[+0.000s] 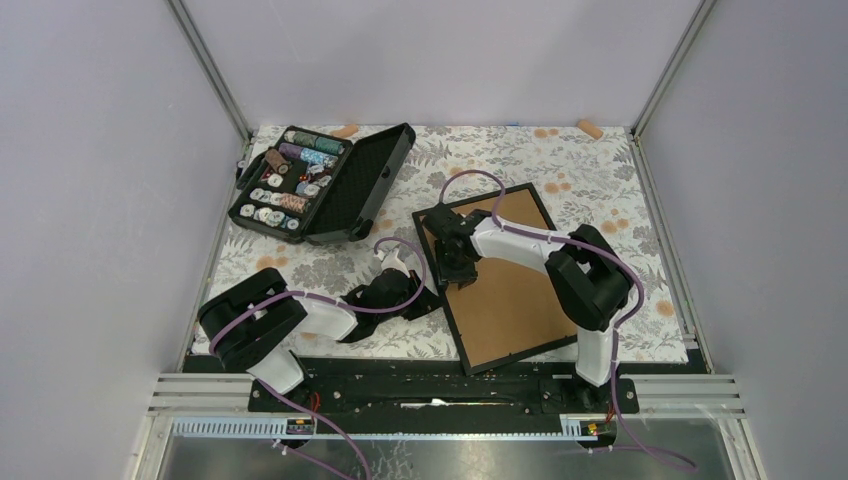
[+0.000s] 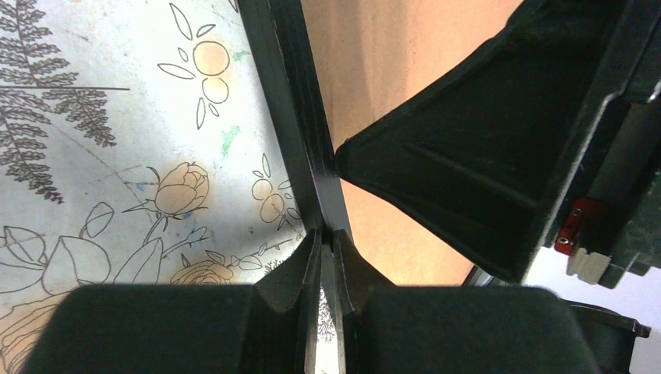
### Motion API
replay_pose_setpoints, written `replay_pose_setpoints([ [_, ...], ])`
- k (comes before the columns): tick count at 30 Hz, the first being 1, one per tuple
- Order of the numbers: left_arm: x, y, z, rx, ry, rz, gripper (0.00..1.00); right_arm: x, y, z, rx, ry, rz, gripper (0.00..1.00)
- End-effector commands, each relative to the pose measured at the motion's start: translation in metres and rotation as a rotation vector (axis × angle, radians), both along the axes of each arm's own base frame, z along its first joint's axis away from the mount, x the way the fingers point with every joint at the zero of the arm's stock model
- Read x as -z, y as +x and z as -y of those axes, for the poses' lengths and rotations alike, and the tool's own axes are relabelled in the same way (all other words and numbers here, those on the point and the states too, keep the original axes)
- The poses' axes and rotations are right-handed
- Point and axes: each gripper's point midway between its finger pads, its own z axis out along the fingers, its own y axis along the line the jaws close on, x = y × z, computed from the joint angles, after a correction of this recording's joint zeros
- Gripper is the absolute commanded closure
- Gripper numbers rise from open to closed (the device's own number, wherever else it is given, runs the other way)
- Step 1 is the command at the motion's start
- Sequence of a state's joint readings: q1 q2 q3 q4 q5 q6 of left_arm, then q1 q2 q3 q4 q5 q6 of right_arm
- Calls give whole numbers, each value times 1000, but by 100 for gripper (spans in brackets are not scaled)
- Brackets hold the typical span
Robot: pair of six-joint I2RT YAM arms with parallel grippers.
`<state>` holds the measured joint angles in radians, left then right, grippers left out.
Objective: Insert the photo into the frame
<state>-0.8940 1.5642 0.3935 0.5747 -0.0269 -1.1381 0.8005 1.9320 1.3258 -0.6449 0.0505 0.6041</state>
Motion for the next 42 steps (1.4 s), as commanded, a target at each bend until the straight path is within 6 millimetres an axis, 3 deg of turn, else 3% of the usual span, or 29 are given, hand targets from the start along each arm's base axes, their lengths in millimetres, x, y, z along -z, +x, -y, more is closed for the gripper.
replay_pose_setpoints([
  [1,91,-46,-91,-27,431,-202,89,32,-19,32,31,-107,-68,57],
  [13,92,-46,-93,-30,433,-205,89,43,-23,38,50,-110,-111,73],
  [22,92,-46,-94,-35,434,-210,89,49,-25,68,66,-281,-113,86],
  [28,92,-46,-94,-32,434,-209,90,47,-25,84,56,-403,-92,99],
  [42,92,-47,-95,-35,432,-207,90,54,-30,106,-41,-584,-68,100],
])
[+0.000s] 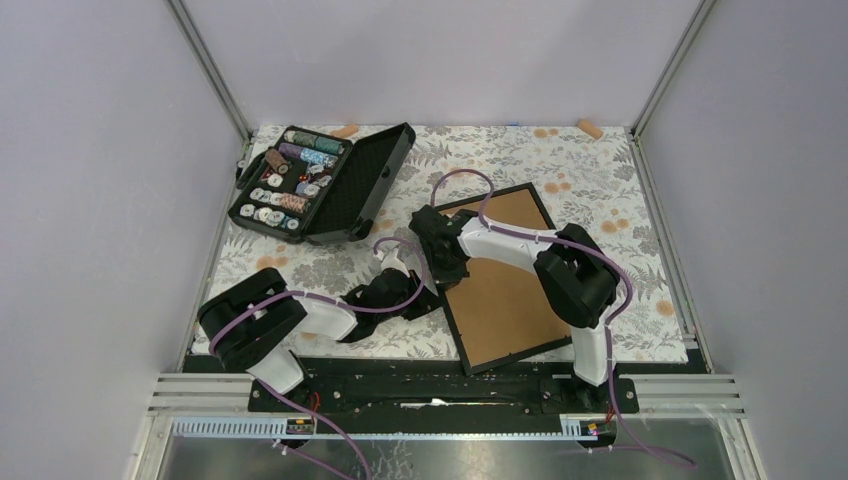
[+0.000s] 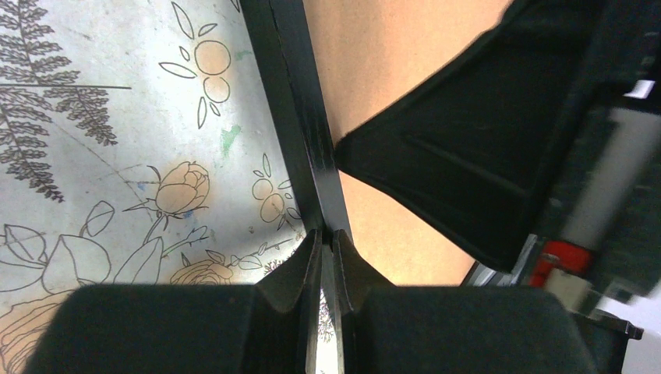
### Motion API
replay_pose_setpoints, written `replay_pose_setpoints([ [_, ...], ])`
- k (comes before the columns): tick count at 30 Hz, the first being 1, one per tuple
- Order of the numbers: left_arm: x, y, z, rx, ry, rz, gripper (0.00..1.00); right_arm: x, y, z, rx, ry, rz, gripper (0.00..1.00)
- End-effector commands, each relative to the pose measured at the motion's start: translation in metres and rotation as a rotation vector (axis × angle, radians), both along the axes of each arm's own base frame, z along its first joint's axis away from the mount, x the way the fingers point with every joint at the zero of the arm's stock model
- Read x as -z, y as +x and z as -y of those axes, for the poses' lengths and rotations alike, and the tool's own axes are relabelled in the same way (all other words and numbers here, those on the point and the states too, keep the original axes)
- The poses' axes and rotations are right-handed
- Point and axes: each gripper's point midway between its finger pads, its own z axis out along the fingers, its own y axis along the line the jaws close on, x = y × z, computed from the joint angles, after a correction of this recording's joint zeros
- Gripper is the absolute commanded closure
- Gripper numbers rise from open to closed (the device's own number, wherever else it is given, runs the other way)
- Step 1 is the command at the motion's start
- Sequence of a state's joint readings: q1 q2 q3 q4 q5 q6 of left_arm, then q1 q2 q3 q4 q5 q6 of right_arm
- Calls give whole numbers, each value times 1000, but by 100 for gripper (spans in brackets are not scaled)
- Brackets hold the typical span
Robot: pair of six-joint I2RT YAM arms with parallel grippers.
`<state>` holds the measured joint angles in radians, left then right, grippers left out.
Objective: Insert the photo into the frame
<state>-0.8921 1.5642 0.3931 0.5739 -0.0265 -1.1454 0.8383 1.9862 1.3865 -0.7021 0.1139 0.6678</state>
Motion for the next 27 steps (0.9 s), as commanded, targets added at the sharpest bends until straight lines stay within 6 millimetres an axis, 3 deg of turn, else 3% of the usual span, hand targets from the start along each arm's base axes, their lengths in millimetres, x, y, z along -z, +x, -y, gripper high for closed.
replay_pose_setpoints([
  [1,92,-47,-95,-29,433,-203,90,50,-29,117,-84,-535,-84,100],
  [4,92,-47,-95,-30,432,-203,90,52,-29,125,-120,-554,-70,100],
  [9,92,-46,-95,-29,432,-204,90,50,-20,107,-176,-491,-21,100],
  [14,91,-46,-94,-21,434,-200,91,31,-3,110,-203,-598,47,100],
  [15,91,-46,-94,-17,437,-199,91,22,0,114,-190,-623,67,97],
  [17,87,-45,-92,-4,430,-184,91,2,-1,112,-164,-587,94,75],
  [19,74,-43,-85,22,411,-123,90,-13,-4,101,-139,-472,117,55],
  [21,53,-40,-81,29,410,-40,88,-19,-13,85,-127,-313,122,40],
  [24,15,-35,-80,34,373,71,78,-24,-22,64,-125,-120,133,32],
  [27,-29,-35,-82,48,319,158,64,-33,-23,50,-139,-37,142,22],
])
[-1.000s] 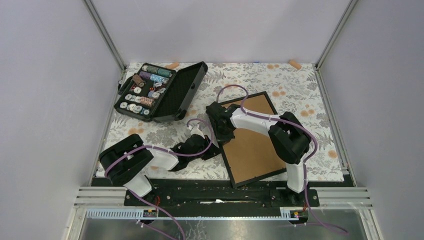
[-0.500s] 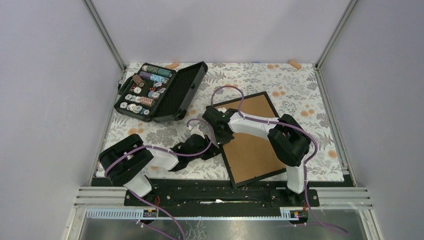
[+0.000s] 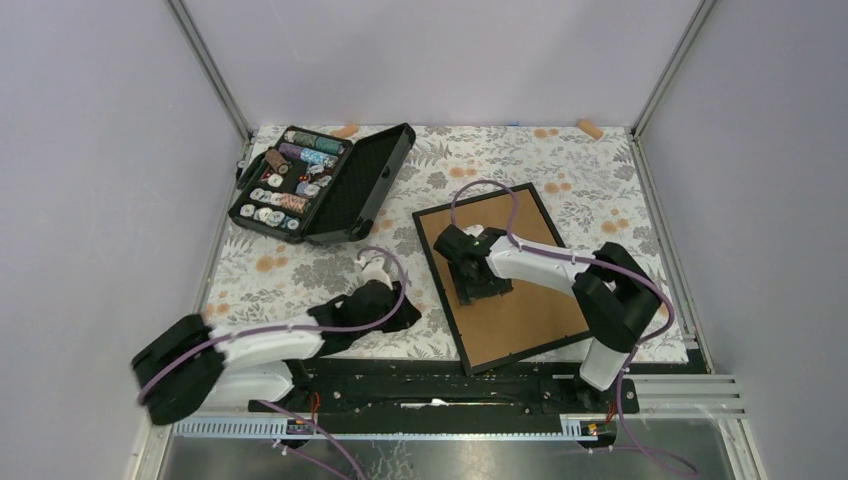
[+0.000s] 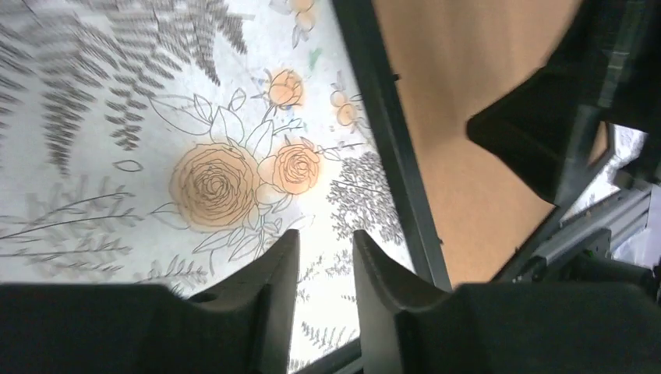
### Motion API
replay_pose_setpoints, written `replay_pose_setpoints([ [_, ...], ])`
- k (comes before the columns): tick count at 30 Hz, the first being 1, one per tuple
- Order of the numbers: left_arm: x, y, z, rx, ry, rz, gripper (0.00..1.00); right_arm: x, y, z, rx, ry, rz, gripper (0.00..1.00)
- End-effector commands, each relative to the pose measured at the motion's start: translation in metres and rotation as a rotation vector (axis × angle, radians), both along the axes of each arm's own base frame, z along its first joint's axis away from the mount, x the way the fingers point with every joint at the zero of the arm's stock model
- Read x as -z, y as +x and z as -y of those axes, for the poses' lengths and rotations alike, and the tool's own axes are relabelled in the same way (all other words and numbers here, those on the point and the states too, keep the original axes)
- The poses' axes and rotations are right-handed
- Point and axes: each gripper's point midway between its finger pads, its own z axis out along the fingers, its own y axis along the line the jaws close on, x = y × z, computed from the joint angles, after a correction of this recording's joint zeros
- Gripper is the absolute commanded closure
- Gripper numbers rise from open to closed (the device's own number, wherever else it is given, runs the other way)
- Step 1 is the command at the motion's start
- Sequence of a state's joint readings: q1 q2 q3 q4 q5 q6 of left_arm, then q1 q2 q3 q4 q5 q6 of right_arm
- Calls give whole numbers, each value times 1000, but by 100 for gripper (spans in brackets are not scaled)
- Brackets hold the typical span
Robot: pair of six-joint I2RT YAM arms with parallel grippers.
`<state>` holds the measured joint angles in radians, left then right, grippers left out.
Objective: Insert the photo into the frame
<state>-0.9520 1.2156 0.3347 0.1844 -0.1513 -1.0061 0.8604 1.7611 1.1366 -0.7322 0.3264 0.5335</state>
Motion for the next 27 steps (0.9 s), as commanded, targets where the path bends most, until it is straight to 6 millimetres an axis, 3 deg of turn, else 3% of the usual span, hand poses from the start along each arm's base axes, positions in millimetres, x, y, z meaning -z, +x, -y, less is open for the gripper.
replay_pose_setpoints([
  [1,-34,-5,-35,11,90,107,61,-22,5,-37,-38,202,19,20],
  [4,-70,-8,-43,25,53,173,53,-33,14,-68,-107,306,19,17],
  [8,-95,-14,-52,40,48,197,43,-34,28,-92,-110,327,6,22],
  [12,-94,-21,-53,63,35,195,41,-27,24,-89,-26,302,-16,41],
  [15,-91,-25,-51,78,23,177,37,-26,21,-93,-34,325,-19,38],
  [18,-96,-26,-49,77,-14,180,35,-26,31,-99,-80,288,-1,37],
  [24,-105,-28,-48,89,-19,180,35,-2,45,-113,-203,232,-25,48],
  [27,-113,-23,-48,91,1,202,35,4,53,-108,-212,173,-18,53],
])
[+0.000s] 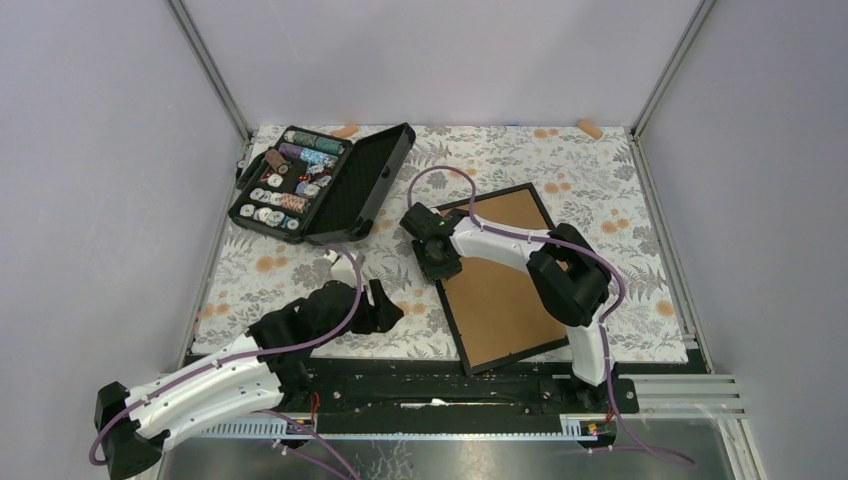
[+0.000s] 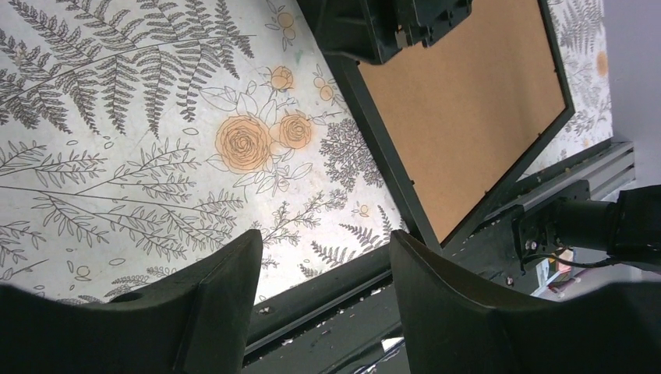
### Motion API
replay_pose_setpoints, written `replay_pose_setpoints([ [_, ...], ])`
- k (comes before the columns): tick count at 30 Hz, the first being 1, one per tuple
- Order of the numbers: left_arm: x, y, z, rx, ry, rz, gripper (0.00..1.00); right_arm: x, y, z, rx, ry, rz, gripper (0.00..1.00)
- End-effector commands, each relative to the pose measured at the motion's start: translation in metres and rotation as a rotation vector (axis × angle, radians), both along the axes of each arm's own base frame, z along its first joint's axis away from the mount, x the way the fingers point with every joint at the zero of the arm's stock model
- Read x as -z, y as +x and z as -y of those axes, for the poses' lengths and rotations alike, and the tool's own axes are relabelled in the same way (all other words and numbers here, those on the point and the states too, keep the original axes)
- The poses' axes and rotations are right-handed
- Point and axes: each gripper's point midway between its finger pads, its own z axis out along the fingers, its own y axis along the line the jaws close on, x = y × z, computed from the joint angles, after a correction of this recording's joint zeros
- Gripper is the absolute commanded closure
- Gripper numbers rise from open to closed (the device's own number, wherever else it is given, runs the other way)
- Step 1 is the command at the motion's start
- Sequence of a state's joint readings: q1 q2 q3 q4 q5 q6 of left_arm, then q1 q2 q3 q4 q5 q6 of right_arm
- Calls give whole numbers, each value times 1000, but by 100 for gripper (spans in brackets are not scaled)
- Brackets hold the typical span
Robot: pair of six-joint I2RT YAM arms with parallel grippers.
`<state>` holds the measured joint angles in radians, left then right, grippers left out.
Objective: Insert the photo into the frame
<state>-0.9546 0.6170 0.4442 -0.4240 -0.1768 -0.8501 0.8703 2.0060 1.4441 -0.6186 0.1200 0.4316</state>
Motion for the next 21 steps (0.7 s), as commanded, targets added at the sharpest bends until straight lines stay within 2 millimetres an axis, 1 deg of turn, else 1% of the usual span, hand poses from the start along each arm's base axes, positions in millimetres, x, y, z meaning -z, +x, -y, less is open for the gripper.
replay_pose_setpoints([
  [1,-27,8,6,19,-7,57,35,1,10,1,-69,-78,31,54],
  [3,-31,13,8,16,20,71,34,10,8,6,-92,-110,19,56],
  [5,-35,18,9,10,39,84,34,21,1,10,-132,-130,1,62],
  [6,-37,21,9,8,45,88,34,26,-2,12,-160,-144,-3,68],
  [7,-40,24,9,2,50,96,34,31,-5,15,-194,-158,-6,78],
  [10,-50,34,6,-24,68,131,34,34,-6,26,-272,-206,20,94],
  [11,-54,39,4,-35,78,144,34,32,-4,30,-290,-218,40,96],
  [14,-61,52,-3,-70,119,166,34,27,-2,32,-373,-212,76,100],
  [16,-64,59,-7,-92,131,173,34,23,-1,33,-412,-205,94,100],
  [18,-66,64,-9,-110,133,181,34,21,-6,36,-481,-189,97,100],
  [20,-64,67,-9,-116,136,181,34,16,-11,37,-530,-156,125,100],
  [21,-62,69,-8,-121,138,177,34,11,-9,40,-524,-155,158,100],
])
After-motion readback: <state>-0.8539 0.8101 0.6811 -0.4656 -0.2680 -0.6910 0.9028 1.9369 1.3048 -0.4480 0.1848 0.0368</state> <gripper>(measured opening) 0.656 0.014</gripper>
